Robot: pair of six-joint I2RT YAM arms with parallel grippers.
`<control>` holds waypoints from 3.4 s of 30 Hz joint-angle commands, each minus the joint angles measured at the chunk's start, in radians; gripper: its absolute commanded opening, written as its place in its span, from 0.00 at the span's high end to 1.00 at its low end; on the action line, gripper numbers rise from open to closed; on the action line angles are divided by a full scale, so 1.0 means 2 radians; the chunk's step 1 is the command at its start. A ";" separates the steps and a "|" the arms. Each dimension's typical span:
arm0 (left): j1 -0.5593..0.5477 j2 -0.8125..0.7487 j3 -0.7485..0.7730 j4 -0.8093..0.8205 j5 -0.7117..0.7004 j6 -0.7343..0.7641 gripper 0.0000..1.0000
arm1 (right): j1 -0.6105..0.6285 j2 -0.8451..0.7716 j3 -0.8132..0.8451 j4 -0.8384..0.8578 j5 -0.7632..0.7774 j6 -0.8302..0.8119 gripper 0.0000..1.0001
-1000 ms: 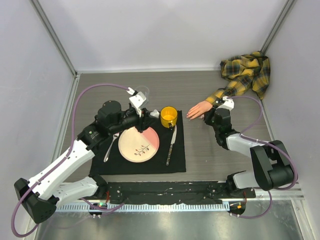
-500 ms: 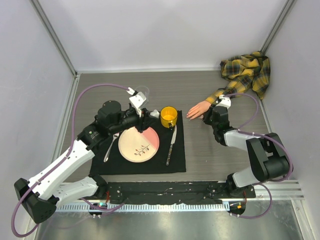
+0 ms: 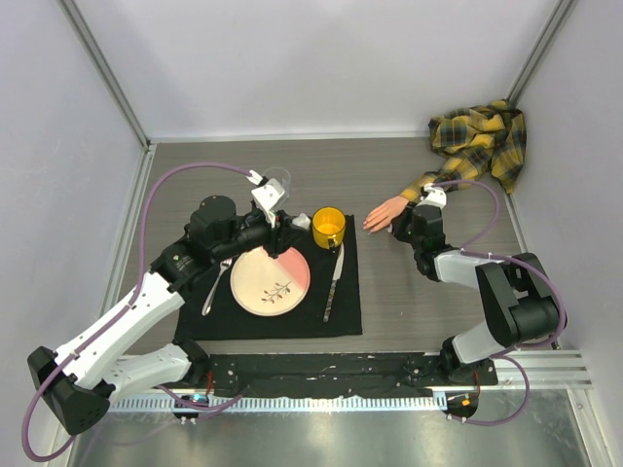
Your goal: Paint the nails
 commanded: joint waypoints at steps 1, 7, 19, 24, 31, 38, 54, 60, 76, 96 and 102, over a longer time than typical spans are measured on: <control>-0.001 -0.006 0.002 0.035 0.008 0.009 1.00 | -0.001 0.003 0.014 0.033 -0.009 0.012 0.99; -0.001 -0.005 0.002 0.035 0.009 0.010 1.00 | 0.001 0.003 0.013 0.033 -0.011 0.019 0.99; -0.001 -0.005 0.002 0.035 0.015 0.007 1.00 | -0.001 -0.072 0.011 -0.057 0.056 -0.005 0.99; 0.000 -0.004 0.002 0.035 0.013 0.009 1.00 | -0.002 -0.043 0.028 -0.043 0.042 -0.003 0.99; -0.001 -0.005 0.002 0.034 0.013 0.009 1.00 | -0.002 -0.024 0.035 -0.030 0.027 0.003 0.99; 0.000 -0.005 0.002 0.034 0.014 0.010 1.00 | -0.002 -0.012 0.032 -0.026 0.022 0.006 1.00; -0.001 -0.004 0.003 0.034 0.014 0.011 1.00 | -0.001 -0.037 0.019 -0.026 -0.014 0.015 0.99; -0.001 -0.004 0.003 0.034 0.021 0.008 1.00 | -0.001 -0.075 0.015 -0.078 0.037 0.005 0.99; -0.001 -0.003 0.002 0.033 0.020 0.011 1.00 | -0.001 -0.015 0.035 -0.029 0.016 -0.007 0.99; -0.001 -0.003 0.003 0.034 0.020 0.009 1.00 | -0.001 -0.044 0.025 -0.025 0.022 -0.016 0.99; -0.001 -0.005 0.003 0.034 0.020 0.009 1.00 | -0.001 -0.044 0.028 -0.038 0.029 -0.015 0.99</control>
